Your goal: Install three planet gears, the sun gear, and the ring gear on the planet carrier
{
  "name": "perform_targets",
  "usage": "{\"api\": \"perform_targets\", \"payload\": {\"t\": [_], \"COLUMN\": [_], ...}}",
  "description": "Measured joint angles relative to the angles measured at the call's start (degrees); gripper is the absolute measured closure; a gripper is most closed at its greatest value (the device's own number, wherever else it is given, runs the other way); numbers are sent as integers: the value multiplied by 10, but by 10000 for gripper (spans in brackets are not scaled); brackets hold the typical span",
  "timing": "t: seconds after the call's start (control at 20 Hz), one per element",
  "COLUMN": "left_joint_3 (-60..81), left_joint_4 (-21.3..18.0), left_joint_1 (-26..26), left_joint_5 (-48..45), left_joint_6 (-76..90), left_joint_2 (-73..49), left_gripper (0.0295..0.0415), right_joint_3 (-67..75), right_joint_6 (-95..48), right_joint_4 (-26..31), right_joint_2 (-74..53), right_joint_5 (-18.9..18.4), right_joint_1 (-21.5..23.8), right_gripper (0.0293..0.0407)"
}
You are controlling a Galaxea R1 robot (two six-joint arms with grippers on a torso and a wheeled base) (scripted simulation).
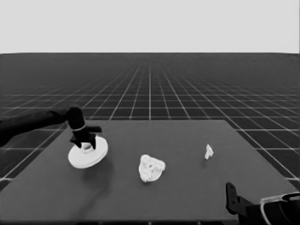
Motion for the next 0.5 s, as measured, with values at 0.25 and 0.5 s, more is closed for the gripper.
{"api": "perform_targets", "payload": {"t": [0.25, 0.5], "left_joint_3": [-3, -64], "left_joint_4": [42, 43], "left_joint_1": [24, 26], "left_joint_5": [28, 27], "left_joint_6": [-363, -348], "left_joint_2": [367, 412], "left_gripper": [362, 362], "right_joint_3": [0, 0], "right_joint_6": [0, 0], "right_joint_4": [0, 0], "right_joint_2": [0, 0], "right_joint_5": [0, 0], "right_joint_1": [0, 0], "right_gripper": [315, 315]}}
